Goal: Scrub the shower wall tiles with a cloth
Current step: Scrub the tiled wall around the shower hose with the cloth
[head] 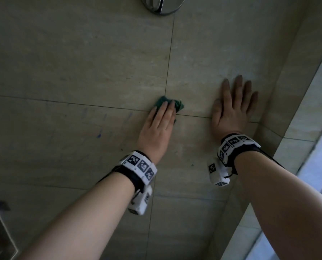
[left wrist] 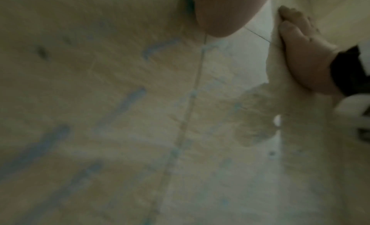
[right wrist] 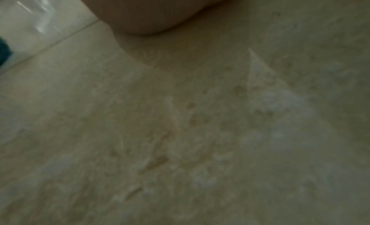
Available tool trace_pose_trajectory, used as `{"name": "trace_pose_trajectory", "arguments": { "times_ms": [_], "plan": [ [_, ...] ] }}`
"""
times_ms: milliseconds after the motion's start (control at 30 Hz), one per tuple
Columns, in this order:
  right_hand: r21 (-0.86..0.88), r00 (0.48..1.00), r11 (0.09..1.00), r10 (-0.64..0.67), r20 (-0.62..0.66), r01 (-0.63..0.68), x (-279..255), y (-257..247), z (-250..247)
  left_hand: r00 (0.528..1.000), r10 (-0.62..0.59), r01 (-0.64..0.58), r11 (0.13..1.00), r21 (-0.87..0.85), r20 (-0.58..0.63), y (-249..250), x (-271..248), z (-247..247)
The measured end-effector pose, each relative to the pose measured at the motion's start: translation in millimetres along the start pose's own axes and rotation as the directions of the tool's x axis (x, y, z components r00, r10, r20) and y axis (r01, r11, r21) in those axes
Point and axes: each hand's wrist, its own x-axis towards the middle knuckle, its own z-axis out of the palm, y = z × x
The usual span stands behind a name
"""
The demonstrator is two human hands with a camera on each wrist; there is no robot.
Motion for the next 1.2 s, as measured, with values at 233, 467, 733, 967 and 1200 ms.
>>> {"name": "trace_pose_trajectory", "arguments": {
  "times_ms": [233, 467, 733, 967, 1200],
  "plan": [
    [-0.007, 1.0, 1.0, 0.003, 0.004, -0.003, 0, -1, -4, 0.921, 0.366, -0.356, 0.929, -0.099, 0.13, 13, -4, 7],
    [0.012, 0.998, 0.999, 0.036, 0.049, -0.037, -1, -3, -5, 0.978, 0.16, -0.15, 0.985, -0.083, 0.135, -3, -18, 0],
    [0.007, 0.993, 0.998, 0.058, 0.099, -0.059, -1, -4, -8, 0.942, 0.161, -0.179, 0.983, 0.034, 0.295, -18, -20, -15],
    [-0.044, 0.947, 0.995, 0.098, 0.305, -0.089, 3, -9, -19, 0.829, 0.348, -0.379, 0.925, -0.017, 0.437, 4, -27, -18],
    [0.08, 0.96, 0.996, 0.014, 0.278, -0.037, 10, -40, -39, 0.911, 0.052, -0.107, 0.988, 0.114, 0.41, -50, -15, -47]
  ]
}}
